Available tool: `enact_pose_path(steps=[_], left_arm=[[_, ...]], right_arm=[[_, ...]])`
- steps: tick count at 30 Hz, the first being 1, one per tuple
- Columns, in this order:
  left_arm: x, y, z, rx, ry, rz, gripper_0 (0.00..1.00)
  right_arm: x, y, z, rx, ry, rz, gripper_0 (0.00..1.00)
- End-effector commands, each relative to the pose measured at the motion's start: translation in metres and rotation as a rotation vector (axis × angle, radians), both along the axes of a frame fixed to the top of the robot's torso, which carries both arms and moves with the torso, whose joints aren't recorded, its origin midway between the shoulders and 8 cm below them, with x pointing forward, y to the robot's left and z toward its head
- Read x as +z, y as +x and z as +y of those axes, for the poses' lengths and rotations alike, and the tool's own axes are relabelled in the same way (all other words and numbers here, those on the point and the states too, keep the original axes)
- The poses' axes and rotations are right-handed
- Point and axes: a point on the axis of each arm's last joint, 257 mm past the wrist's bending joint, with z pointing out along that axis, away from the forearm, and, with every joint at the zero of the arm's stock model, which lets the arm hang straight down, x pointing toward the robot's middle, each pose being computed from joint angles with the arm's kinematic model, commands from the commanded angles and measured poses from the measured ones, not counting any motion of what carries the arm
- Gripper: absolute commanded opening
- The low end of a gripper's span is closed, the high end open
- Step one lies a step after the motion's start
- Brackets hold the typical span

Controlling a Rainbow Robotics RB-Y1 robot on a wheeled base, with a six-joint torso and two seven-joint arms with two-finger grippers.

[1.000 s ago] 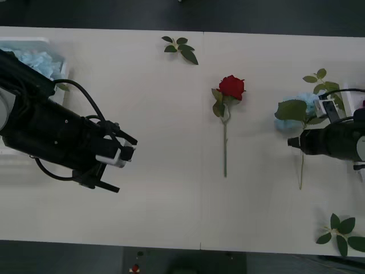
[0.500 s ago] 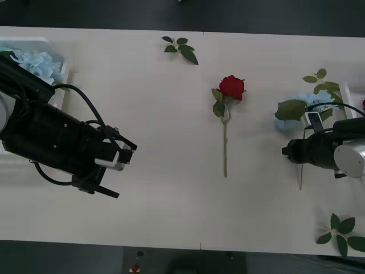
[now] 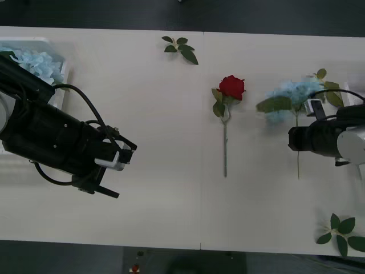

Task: Put the red flowers into the right box and the blue flowers into the left box

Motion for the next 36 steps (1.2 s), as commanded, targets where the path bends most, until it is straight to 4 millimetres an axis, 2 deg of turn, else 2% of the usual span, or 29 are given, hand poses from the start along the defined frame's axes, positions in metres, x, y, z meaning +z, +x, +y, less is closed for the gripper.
enact_pose_path(steps=[1,2,5,8,11,14,19,20,23,26,29,32,36], left_arm=[[0.006,0.003,0.003,0.018,-0.004,-0.008,1.0],[0.006,0.003,0.003,0.018,-0.004,-0.008,1.0],[0.006,0.003,0.003,0.018,-0.004,-0.008,1.0],[0.006,0.003,0.003,0.018,-0.004,-0.008,1.0],[0.006,0.003,0.003,0.018,-0.004,-0.008,1.0],[0.006,0.003,0.003,0.018,-0.004,-0.008,1.0],[0.006,0.003,0.003,0.018,-0.004,-0.008,1.0],[0.006,0.003,0.003,0.018,-0.004,-0.008,1.0],[0.006,0.003,0.003,0.018,-0.004,-0.008,1.0],[0.006,0.003,0.003,0.018,-0.004,-0.008,1.0],[0.006,0.003,0.003,0.018,-0.004,-0.008,1.0],[0.006,0.003,0.003,0.018,-0.004,-0.008,1.0],[0.006,0.003,0.003,0.018,-0.004,-0.008,1.0]], right_arm=[[0.1,0.009,0.0,0.008,0.067,-0.037,0.0],[0.112,0.006,0.002,0.015,0.085,-0.027,0.0],[0.176,-0.018,0.007,0.061,0.171,0.018,0.0],[0.213,-0.04,0.014,0.113,0.25,0.047,0.0],[0.244,-0.058,0.035,0.209,0.348,0.048,0.0],[0.256,-0.064,0.055,0.325,0.379,0.012,0.0],[0.272,-0.067,0.125,0.515,0.49,-0.085,0.0],[0.275,-0.067,0.134,0.533,0.507,-0.096,0.0],[0.283,-0.065,0.182,0.615,0.591,-0.152,0.0],[0.286,-0.06,0.214,0.653,0.635,-0.199,0.0],[0.291,-0.054,0.26,0.679,0.703,-0.253,0.0],[0.297,-0.045,0.296,0.683,0.738,-0.323,0.0],[0.302,-0.034,0.325,0.67,0.753,-0.412,0.0]])
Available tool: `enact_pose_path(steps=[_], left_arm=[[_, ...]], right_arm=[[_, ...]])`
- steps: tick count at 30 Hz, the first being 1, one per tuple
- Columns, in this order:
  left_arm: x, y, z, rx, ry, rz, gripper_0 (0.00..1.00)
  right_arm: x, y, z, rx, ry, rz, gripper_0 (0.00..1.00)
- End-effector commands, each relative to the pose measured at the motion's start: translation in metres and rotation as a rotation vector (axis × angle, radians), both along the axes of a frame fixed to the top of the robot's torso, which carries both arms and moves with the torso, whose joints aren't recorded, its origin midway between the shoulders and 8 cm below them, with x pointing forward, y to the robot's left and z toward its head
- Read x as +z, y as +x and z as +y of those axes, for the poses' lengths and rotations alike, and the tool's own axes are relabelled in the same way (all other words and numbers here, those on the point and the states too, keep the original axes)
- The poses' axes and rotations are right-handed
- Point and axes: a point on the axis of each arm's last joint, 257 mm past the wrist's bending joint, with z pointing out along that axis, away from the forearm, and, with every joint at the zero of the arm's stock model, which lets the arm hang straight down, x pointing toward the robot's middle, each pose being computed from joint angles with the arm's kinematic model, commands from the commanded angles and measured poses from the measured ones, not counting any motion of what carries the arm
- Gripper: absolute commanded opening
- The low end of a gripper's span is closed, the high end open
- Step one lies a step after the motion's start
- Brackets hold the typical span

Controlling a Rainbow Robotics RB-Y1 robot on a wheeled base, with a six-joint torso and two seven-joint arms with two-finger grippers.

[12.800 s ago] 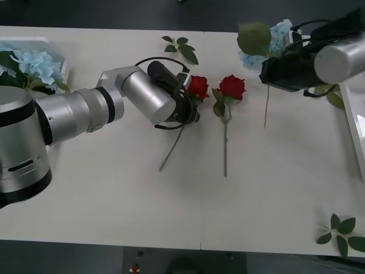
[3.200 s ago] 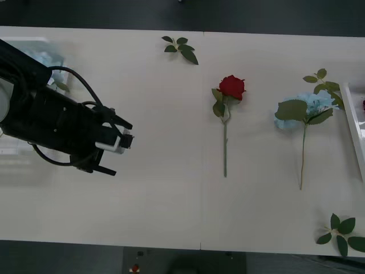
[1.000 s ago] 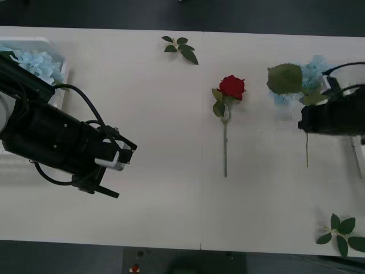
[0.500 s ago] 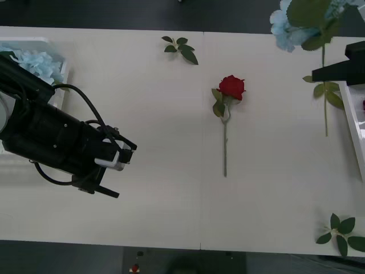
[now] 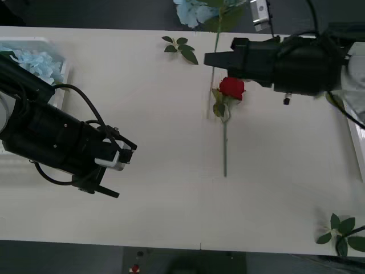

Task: Put the red flowers into the right box and the blue flowers into the left box

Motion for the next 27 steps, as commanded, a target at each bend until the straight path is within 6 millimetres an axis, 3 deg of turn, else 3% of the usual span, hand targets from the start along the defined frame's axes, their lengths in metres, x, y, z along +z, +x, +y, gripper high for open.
enact_pose_path(steps=[1,6,10,15,22,27], left_arm=[[0.006,0.003,0.003,0.017,-0.003,-0.008,1.0],[0.006,0.003,0.003,0.017,-0.003,-0.008,1.0],[0.006,0.003,0.003,0.017,-0.003,-0.008,1.0],[0.006,0.003,0.003,0.017,-0.003,-0.008,1.0],[0.006,0.003,0.003,0.017,-0.003,-0.008,1.0],[0.006,0.003,0.003,0.017,-0.003,-0.008,1.0]], right_arm=[[0.025,0.0,0.032,0.0,0.031,-0.109,0.0],[0.04,0.006,0.052,-0.037,0.094,-0.178,0.0],[0.054,0.013,0.055,-0.087,0.143,-0.242,0.0],[0.057,0.011,0.055,-0.087,0.141,-0.258,0.0],[0.03,-0.009,0.049,-0.057,0.056,-0.259,0.0],[0.024,-0.017,0.04,-0.049,0.036,-0.25,0.0]])
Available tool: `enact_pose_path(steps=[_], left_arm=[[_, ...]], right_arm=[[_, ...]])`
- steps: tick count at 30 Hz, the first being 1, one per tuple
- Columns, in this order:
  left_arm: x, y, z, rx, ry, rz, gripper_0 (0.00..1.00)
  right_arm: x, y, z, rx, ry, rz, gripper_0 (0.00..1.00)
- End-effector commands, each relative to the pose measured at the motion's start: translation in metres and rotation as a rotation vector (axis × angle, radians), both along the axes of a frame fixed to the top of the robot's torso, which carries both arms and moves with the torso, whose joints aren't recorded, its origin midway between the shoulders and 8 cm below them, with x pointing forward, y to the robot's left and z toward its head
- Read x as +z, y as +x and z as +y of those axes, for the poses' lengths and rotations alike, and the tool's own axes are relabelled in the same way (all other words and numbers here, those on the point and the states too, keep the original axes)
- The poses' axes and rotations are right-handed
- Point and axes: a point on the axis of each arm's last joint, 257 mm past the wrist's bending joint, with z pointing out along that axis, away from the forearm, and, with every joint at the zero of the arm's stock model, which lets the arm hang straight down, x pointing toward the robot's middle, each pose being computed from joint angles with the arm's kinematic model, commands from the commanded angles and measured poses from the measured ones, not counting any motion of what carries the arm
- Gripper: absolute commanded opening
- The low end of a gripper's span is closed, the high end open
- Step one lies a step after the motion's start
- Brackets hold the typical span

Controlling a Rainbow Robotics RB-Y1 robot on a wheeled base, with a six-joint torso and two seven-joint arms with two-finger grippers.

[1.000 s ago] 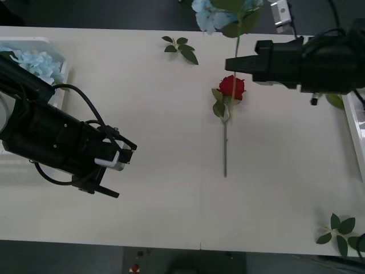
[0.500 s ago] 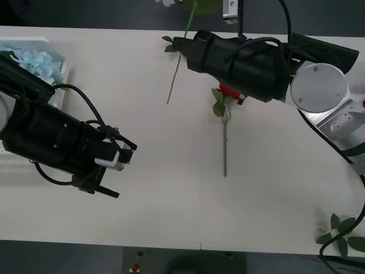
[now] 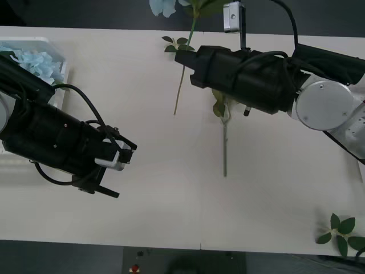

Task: Put the red flowers into the right box and the blue flowers into the left box

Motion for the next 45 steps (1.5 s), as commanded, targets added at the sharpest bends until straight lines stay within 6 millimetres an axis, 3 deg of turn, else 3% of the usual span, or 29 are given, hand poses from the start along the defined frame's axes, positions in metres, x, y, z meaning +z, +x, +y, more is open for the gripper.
enact_pose_path(steps=[1,9,10,14,16,20,23,28,31,36,45], left_arm=[[0.006,0.003,0.003,0.017,-0.003,-0.008,1.0],[0.006,0.003,0.003,0.017,-0.003,-0.008,1.0],[-0.024,-0.015,0.003,0.031,-0.006,0.079,1.0],[-0.027,-0.02,-0.001,0.03,-0.021,0.104,1.0],[-0.02,-0.02,-0.004,0.031,-0.042,0.11,1.0],[0.016,-0.013,-0.012,0.054,-0.149,0.119,1.0],[0.054,-0.001,-0.024,0.123,-0.335,0.198,1.0],[0.092,0.017,-0.04,0.259,-0.623,0.413,1.0],[0.091,0.036,-0.046,0.352,-0.707,0.452,1.0],[0.072,0.083,-0.045,0.534,-0.776,0.435,1.0],[0.072,0.111,-0.074,0.616,-0.896,0.57,1.0]], right_arm=[[0.023,-0.011,-0.001,0.024,-0.007,-0.041,0.0],[0.026,-0.009,-0.004,0.017,-0.001,-0.041,0.0],[0.027,-0.009,-0.004,0.015,0.003,-0.042,0.0],[0.026,-0.008,-0.004,0.013,0.007,-0.041,0.0],[0.029,-0.008,-0.002,0.013,0.014,-0.047,0.0],[0.03,-0.01,0.0,0.012,0.017,-0.059,0.0],[0.023,-0.014,0.005,0.02,0.008,-0.05,0.0],[0.023,-0.021,0.013,0.029,0.042,-0.042,0.0],[0.027,-0.024,0.019,0.034,0.069,-0.042,0.0],[0.034,-0.026,0.026,0.039,0.108,-0.039,0.0],[0.034,-0.027,0.028,0.04,0.108,-0.039,0.0]])
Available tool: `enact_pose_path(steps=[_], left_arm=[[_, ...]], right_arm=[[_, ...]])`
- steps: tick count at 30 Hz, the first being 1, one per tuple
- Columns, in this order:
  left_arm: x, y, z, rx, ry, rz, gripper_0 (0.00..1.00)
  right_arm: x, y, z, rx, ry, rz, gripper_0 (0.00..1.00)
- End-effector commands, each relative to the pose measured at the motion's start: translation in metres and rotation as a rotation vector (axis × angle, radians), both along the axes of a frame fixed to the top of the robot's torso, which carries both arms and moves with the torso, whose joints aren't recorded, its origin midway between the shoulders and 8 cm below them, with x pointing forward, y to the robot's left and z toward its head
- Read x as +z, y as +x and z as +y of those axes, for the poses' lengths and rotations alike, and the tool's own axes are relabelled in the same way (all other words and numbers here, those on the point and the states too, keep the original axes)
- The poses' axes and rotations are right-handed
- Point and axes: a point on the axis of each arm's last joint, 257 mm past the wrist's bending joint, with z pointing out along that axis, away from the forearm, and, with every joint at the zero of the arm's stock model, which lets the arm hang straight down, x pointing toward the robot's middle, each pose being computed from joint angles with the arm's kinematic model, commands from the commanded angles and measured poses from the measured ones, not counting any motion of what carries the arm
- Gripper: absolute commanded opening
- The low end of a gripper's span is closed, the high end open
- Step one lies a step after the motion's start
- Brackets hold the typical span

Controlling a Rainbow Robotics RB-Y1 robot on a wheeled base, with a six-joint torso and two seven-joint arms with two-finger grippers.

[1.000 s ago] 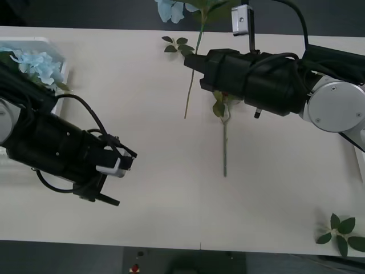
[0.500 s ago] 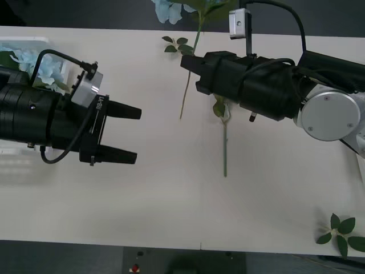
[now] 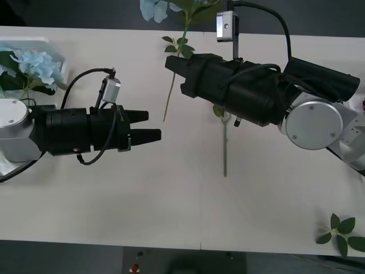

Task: Put the red flowers into the right box and the blue flowers into the left box

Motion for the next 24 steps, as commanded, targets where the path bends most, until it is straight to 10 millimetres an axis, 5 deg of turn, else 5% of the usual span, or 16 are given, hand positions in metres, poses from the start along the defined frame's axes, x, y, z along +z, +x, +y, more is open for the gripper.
enact_pose_path(steps=[1,18,24], left_arm=[[0.036,0.015,-0.024,-0.005,-0.093,-0.019,1.0],[0.083,-0.001,-0.059,-0.06,-0.297,0.072,1.0],[0.083,-0.014,-0.068,-0.089,-0.3,0.083,1.0]], right_arm=[[0.027,-0.01,0.008,0.031,0.043,-0.009,0.0],[0.021,-0.008,0.005,0.027,0.026,0.007,0.0],[0.021,-0.008,0.004,0.025,0.024,0.01,0.0]])
